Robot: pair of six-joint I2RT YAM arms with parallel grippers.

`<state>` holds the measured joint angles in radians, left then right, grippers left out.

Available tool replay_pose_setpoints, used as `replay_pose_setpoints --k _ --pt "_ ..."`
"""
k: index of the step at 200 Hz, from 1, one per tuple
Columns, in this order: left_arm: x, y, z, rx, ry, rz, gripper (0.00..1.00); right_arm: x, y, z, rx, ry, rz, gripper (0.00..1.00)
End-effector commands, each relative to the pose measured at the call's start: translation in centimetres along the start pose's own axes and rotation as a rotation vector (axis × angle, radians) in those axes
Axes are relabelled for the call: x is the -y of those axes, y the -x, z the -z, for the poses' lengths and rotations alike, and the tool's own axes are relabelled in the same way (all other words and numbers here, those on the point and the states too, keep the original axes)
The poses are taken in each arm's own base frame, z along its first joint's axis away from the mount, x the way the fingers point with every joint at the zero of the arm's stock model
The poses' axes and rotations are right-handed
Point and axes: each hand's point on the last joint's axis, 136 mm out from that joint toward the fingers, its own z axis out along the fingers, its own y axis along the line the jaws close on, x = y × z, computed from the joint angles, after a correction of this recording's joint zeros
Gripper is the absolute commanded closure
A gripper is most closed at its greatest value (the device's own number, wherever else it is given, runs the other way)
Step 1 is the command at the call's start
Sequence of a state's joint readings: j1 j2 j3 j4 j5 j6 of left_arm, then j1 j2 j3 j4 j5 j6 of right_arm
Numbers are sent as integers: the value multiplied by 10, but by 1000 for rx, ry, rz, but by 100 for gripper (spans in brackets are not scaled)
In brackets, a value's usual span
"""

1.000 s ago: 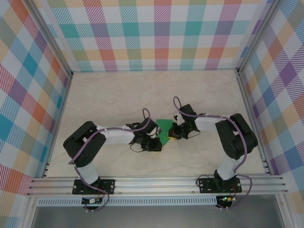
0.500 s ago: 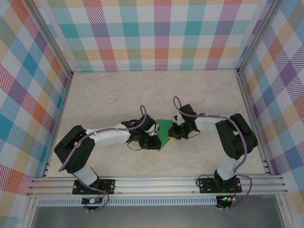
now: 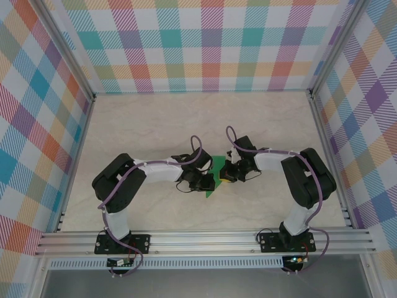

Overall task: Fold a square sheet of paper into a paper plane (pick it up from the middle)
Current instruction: Third fold the triangle at the center of the table.

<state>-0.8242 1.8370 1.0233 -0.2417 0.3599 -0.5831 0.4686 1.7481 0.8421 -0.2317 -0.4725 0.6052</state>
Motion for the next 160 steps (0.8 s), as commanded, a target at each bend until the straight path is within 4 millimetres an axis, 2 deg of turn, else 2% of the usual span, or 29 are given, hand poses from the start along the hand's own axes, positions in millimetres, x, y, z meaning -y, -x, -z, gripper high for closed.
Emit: replay_pose_setpoints --k 1,18,39,57,100,130,160 --pt "-37 -18 -1 -40 131 38 87 25 -5 -2 -5 -117 -34 92" --pt "-45 -21 -3 -50 157 32 88 7 1 9 26 -72 -7 91" --pt "-43 -24 -6 -58 134 30 88 -13 3 23 56 -6 25 90" --pt "-43 -23 -7 -54 134 32 89 -21 -1 27 61 37 27 94" --pt "-41 -22 -9 -53 123 35 90 -32 -20 9 -15 144 26 97" --pt "-42 -23 -8 -53 125 39 90 -35 -22 -2 -32 134 32 97" --pt "-42 -22 -8 -49 127 39 90 -26 -24 -8 -34 84 26 98"
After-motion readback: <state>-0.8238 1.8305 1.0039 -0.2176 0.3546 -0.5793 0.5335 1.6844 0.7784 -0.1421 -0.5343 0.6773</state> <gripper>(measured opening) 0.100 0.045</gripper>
